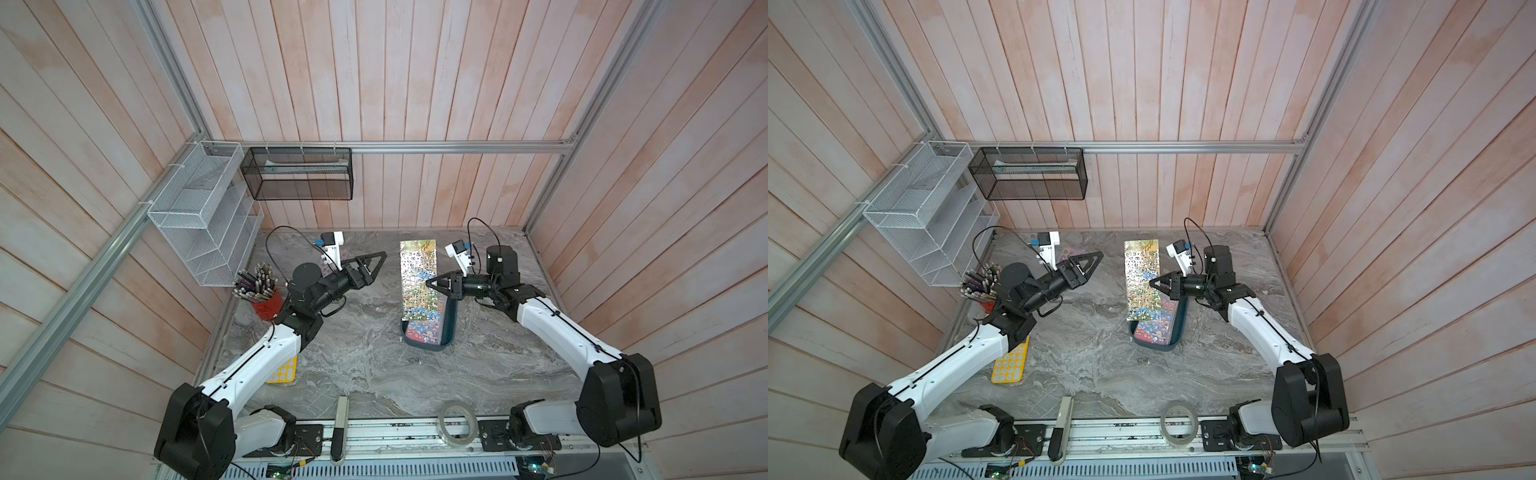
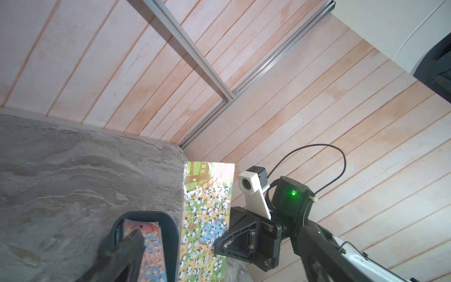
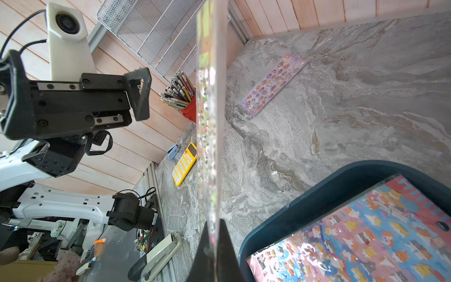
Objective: Take the stickers out of the storage box
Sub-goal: Pick up the sticker from the storage box.
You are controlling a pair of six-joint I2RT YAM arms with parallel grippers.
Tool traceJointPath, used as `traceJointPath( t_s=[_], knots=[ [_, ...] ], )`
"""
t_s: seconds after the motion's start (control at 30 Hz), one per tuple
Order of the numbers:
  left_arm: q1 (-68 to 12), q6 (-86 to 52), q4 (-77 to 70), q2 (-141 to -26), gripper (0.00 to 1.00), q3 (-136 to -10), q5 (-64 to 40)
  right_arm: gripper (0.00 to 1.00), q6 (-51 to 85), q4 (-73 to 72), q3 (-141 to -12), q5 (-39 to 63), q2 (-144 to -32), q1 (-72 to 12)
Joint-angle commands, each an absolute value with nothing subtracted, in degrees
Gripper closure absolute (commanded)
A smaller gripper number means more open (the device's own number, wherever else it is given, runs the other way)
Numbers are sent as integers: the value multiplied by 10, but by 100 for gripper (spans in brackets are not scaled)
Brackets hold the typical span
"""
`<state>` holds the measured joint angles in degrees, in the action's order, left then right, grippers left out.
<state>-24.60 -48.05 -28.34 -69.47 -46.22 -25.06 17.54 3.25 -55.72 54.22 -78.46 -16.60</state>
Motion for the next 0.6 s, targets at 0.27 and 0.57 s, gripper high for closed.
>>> traceJointPath(
  t_s=[0.27, 0.57],
  knots=[
    [-244, -338, -131, -757, 18, -578, -364, 100, 170, 45, -618, 531, -740, -165],
    [-291, -307, -106, -796, 30, -621, -411, 100, 224, -13, -631, 547, -732, -164]
  ],
)
